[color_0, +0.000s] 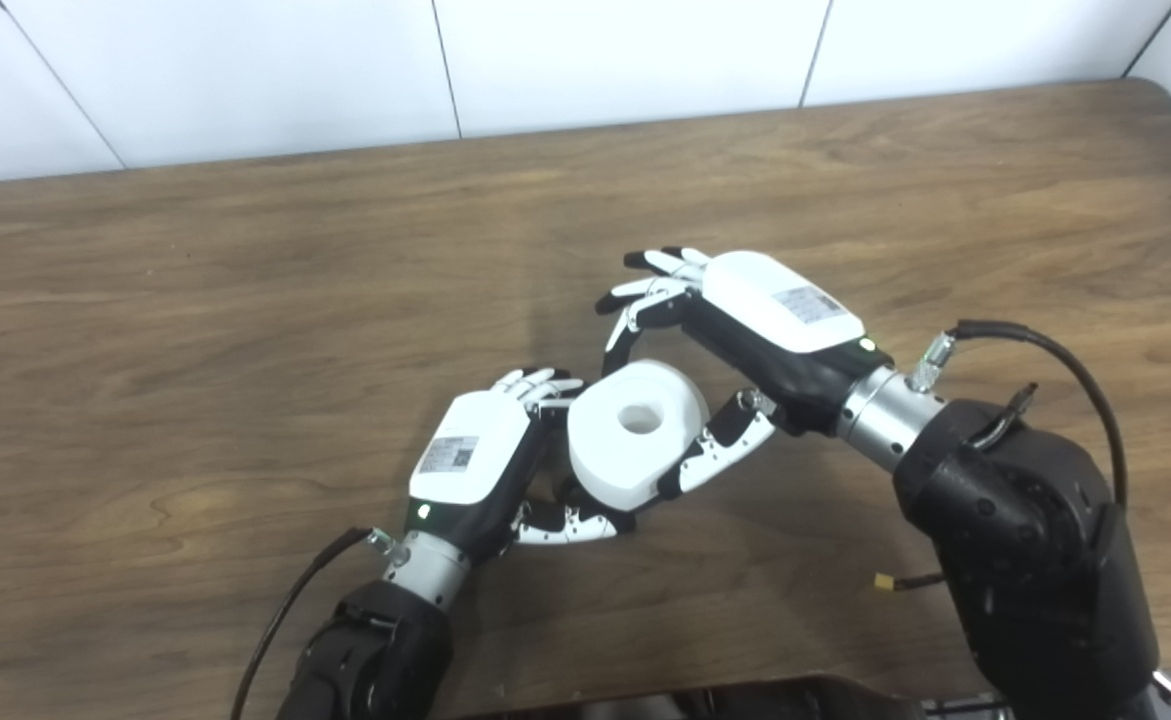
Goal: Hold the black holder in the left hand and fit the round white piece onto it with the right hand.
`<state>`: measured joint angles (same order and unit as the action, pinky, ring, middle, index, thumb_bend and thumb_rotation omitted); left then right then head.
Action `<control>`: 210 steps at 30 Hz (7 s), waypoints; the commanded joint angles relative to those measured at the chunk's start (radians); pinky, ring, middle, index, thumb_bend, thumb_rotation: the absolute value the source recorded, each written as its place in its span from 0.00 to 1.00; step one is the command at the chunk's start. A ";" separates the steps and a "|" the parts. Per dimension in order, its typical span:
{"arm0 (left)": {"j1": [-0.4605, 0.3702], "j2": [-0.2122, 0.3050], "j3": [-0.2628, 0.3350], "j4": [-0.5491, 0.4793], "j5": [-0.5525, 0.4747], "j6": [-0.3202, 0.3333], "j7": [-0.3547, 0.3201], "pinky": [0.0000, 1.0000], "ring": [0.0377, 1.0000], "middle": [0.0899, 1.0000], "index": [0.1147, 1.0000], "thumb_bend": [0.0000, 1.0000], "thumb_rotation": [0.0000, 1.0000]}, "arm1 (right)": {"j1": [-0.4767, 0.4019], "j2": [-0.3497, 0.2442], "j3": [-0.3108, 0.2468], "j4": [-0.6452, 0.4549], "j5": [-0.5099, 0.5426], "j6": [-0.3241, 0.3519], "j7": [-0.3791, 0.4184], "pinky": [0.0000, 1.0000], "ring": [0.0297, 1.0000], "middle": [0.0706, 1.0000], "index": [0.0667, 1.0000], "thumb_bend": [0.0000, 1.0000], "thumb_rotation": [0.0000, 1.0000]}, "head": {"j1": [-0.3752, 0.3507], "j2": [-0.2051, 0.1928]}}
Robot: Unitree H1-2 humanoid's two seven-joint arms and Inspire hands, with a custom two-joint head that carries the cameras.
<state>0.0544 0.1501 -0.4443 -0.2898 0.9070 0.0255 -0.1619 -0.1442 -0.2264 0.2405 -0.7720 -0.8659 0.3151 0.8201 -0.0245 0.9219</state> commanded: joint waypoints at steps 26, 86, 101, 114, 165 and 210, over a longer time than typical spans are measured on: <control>-0.005 -0.001 -0.007 -0.025 0.005 -0.005 -0.020 0.90 0.88 0.79 0.42 0.52 0.06 | 0.004 0.001 0.013 0.026 -0.024 -0.089 -0.069 0.99 0.96 0.82 0.44 0.53 0.14 | -0.006 0.001; -0.013 0.004 -0.003 -0.008 0.002 0.003 -0.023 0.90 0.86 0.76 0.42 0.52 0.07 | -0.128 -0.020 -0.065 -0.138 -0.066 0.023 0.280 1.00 1.00 0.98 0.93 1.00 0.43 | -0.011 -0.014; -0.023 0.006 -0.019 -0.034 0.067 0.052 -0.097 0.89 0.86 0.79 0.60 0.83 0.31 | -0.135 -0.031 -0.089 -0.126 -0.060 0.028 0.268 1.00 1.00 0.96 0.92 1.00 0.43 | -0.005 -0.007; -0.021 -0.002 -0.020 -0.045 0.101 0.068 -0.124 0.88 0.86 0.84 0.85 0.95 0.40 | -0.147 -0.040 -0.100 -0.111 -0.043 0.020 0.250 1.00 1.00 0.96 0.94 1.00 0.46 | -0.001 -0.002; 0.002 0.094 0.548 -0.328 -0.458 0.205 -0.192 0.75 0.93 0.98 1.00 0.96 0.65 | -0.094 -0.137 -0.314 0.032 0.245 0.139 0.031 0.87 0.98 0.96 0.94 0.72 0.99 | 0.065 -0.066; 0.092 -0.024 0.713 -0.098 -1.090 0.156 0.063 1.00 1.00 0.99 0.99 0.53 0.91 | 0.232 0.110 -0.413 0.480 0.834 -0.236 -0.734 1.00 0.99 0.99 1.00 0.64 1.00 | 0.032 -0.075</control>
<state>0.1644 0.1084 0.2616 -0.3820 -0.1710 0.2214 -0.1108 0.1017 -0.1183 -0.1748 -0.2865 -0.0343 0.1347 0.1094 0.0092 0.8498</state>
